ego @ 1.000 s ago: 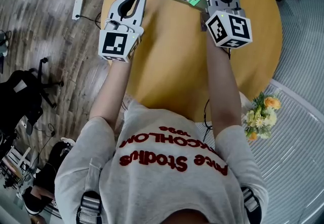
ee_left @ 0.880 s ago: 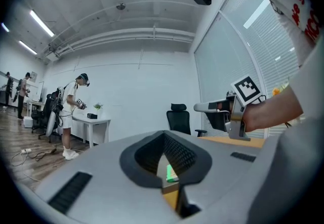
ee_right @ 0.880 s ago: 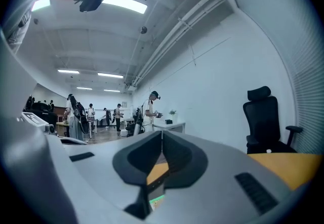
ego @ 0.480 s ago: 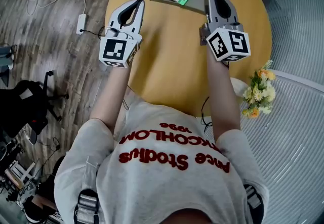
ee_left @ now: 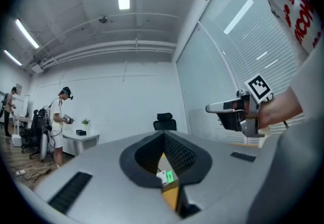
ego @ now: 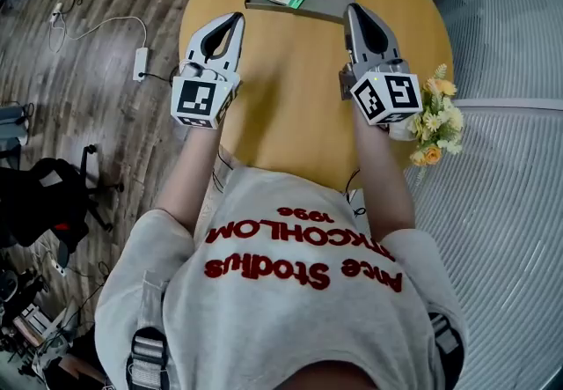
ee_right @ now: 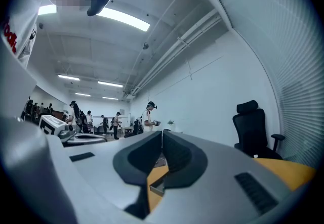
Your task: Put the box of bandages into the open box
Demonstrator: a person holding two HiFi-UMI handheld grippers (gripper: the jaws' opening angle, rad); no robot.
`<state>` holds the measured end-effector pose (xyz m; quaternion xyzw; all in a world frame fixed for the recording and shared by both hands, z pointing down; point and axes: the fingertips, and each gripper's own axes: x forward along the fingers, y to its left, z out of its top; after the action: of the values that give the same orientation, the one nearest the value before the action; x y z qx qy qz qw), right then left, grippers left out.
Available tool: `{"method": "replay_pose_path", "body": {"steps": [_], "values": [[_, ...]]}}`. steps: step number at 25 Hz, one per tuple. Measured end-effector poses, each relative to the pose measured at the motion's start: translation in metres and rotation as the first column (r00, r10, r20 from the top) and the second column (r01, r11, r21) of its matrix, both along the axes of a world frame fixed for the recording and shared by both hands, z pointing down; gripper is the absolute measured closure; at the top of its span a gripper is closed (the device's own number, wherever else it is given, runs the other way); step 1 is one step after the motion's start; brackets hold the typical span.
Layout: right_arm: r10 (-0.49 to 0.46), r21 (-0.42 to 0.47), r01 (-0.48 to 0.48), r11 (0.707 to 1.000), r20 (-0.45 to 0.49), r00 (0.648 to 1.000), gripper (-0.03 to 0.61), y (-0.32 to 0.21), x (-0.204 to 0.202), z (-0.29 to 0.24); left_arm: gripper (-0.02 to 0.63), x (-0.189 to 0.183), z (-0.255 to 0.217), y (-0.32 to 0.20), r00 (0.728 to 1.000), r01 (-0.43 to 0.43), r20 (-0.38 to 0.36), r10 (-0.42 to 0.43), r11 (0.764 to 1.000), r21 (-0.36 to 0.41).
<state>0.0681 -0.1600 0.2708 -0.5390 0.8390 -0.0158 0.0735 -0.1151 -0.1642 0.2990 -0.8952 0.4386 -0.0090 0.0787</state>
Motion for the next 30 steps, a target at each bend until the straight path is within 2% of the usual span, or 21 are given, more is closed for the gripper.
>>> {"method": "replay_pose_path", "body": {"steps": [8, 14, 19, 30], "values": [[0.012, 0.019, -0.012, 1.0, 0.008, 1.0, 0.569, 0.05, 0.013, -0.005, 0.607, 0.019, -0.011, 0.039, 0.999, -0.035, 0.006, 0.034, 0.999, 0.027], [0.027, 0.024, -0.028, 0.999, 0.014, 1.0, 0.569, 0.071, 0.021, -0.003, 0.607, 0.024, -0.015, 0.055, 0.999, -0.034, -0.024, 0.034, 0.999, 0.032], [0.029, 0.043, -0.032, 0.999, 0.056, 0.998, 0.571, 0.082, 0.03, -0.005, 0.607, 0.024, -0.014, 0.065, 0.998, -0.027, -0.049, 0.027, 1.0, 0.011], [0.022, 0.06, -0.025, 0.998, 0.036, 0.999, 0.572, 0.087, 0.028, -0.008, 0.607, 0.018, -0.008, 0.067, 0.998, -0.011, -0.062, 0.01, 1.0, -0.014]]}}
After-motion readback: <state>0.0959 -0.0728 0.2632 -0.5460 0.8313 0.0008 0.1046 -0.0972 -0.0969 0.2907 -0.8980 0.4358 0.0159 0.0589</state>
